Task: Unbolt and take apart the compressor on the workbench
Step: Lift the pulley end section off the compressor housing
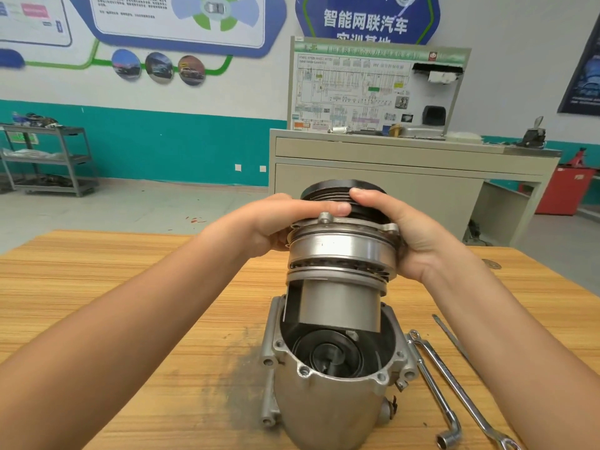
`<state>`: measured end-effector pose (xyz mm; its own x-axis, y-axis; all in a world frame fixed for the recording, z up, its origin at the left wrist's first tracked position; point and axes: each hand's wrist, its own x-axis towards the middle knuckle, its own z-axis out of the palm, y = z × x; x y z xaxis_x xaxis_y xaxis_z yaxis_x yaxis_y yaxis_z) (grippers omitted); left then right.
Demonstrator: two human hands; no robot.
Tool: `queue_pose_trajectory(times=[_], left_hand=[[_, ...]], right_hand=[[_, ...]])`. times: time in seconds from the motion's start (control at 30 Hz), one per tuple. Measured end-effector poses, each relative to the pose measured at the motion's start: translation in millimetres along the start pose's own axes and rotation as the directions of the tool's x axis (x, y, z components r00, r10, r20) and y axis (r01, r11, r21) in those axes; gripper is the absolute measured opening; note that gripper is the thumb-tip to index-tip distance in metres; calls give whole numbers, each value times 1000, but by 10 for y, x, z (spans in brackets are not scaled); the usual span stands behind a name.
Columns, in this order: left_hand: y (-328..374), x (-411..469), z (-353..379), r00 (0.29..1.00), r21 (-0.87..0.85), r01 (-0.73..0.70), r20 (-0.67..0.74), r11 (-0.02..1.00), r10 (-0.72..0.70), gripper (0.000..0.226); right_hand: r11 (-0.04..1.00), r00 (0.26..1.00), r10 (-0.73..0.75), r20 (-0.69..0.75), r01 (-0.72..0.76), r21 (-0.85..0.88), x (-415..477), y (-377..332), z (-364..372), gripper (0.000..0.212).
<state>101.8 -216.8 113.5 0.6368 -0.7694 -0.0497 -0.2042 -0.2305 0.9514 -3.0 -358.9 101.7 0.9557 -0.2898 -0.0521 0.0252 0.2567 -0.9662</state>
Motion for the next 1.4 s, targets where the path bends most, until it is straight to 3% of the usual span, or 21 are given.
queue_pose_trajectory(times=[0.17, 0.37, 0.5, 0.8, 0.97, 1.13, 1.4], left_hand=[[15, 74, -51, 998, -42, 46, 53, 998, -44, 85], [82, 166, -169, 995, -71, 70, 78, 995, -64, 78], [131, 186, -284, 997, -139, 70, 42, 988, -64, 85], [112, 108, -755, 996, -119, 46, 76, 992, -37, 95], [-105, 19, -1062, 997, -124, 31, 75, 992, -22, 125], [-330, -122, -1283, 998, -159, 38, 52, 987, -30, 113], [-752, -477, -1404, 997, -195, 63, 64, 979, -51, 116]], right_hand=[[996, 996, 85, 35, -85, -1, 72, -105, 28, 33], [991, 991, 137, 4, -137, 0, 199, -229, 86, 60], [985, 986, 169, -9, -169, -24, 297, -333, 172, 59], [962, 965, 264, 9, -262, -78, 539, -374, 572, 64], [948, 948, 315, 46, -311, -73, 737, -221, 866, 58], [927, 928, 367, 61, -359, -106, 795, -63, 1172, 53], [914, 917, 396, 38, -390, -114, 621, 296, 1496, 56]])
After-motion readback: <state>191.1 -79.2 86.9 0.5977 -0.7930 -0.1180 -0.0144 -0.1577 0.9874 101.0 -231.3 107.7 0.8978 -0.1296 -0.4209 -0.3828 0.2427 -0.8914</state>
